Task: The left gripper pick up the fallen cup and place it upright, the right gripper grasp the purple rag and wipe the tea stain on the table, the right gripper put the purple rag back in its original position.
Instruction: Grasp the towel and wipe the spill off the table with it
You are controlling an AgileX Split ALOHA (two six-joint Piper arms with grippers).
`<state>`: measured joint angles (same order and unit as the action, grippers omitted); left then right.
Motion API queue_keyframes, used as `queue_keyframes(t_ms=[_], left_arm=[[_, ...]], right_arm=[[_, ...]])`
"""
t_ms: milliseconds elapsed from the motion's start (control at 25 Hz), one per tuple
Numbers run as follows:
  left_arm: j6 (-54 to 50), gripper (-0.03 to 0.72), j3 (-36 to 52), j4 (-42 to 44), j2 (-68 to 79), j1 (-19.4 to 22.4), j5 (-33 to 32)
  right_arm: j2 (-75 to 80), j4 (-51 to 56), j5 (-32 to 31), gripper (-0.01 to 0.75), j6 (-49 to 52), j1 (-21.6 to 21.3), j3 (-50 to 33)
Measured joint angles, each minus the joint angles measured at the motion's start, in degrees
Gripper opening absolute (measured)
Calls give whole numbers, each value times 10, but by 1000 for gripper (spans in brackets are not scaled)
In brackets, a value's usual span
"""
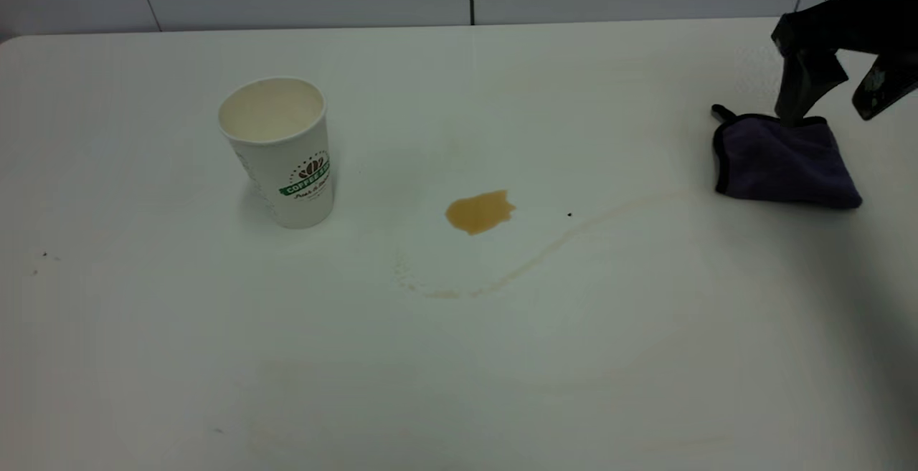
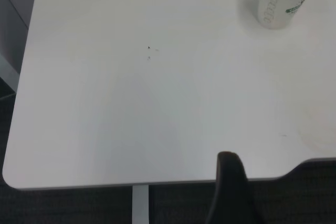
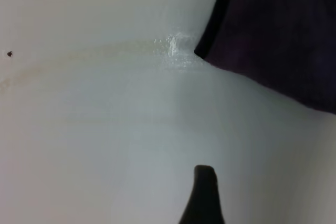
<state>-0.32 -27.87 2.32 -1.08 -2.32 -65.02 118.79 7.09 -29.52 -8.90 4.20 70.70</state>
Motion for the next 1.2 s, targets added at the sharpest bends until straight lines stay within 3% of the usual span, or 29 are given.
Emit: queue_keyframes(t_ms=[720,1200], left_arm=[[0,524,0,0,0,0,0],[-2,524,0,0,0,0,0]], right_arm=[[218,-48,-21,646,14,7,196],[239,-125,-25,619,89,-10,222]])
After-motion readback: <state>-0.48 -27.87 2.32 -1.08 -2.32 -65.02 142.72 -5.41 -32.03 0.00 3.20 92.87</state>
